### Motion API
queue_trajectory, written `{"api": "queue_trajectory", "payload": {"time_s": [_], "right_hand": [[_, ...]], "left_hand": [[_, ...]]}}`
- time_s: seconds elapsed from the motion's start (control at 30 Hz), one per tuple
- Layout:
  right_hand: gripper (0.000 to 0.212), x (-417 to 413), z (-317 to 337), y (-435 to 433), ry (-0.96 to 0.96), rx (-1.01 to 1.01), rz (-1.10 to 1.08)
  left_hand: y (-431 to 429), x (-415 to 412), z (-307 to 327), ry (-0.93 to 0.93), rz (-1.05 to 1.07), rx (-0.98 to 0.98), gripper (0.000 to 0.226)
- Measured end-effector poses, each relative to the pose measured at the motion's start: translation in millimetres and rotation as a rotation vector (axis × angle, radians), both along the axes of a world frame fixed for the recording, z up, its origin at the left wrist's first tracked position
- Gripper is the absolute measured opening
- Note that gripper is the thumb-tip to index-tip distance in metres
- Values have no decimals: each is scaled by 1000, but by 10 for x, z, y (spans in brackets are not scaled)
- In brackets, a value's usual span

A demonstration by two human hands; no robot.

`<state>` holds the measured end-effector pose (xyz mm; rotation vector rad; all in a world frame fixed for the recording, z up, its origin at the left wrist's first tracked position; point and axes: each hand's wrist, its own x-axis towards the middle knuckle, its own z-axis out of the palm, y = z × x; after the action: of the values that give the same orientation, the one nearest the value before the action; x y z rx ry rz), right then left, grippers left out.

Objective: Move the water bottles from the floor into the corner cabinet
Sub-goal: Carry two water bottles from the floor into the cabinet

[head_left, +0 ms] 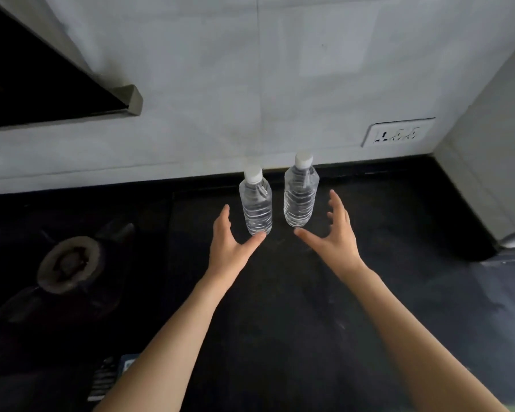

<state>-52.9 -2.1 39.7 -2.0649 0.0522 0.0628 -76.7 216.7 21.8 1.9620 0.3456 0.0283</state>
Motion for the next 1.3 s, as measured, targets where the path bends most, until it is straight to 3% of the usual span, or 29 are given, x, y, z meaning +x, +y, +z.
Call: {"api": "queue_trajectory", "payload": {"time_s": [0.1,0.23,0.37,0.6,0.9,1.0,1.1,1.3], "right_hand": [[107,359,-274,61,29,52,6],[84,660,-500,131,36,103,46],[64,735,-523,201,31,147,-15],[53,491,-438,134,52,161,-37],[29,-618,-120,-262,286,317,76],[32,-1022,94,-467,326,414,166],[41,-1333,377,-638,339,472,306],[37,-1712,951,-681,277,472,635]], "left_hand": [[-60,283,-218,-10,-1,-59,99],[-106,481,-359,-55,1,-149,71],[-95,536,-331,-101,9,-185,64],[-82,392,-206,-62,75,-149,57],[-430,-878,251,152,256,-268,33],[-631,-1419,483,190,374,-266,20],[-883,-1929,754,170,491,-274,17],[-1299,-2729,1381,-25,735,-274,19]]}}
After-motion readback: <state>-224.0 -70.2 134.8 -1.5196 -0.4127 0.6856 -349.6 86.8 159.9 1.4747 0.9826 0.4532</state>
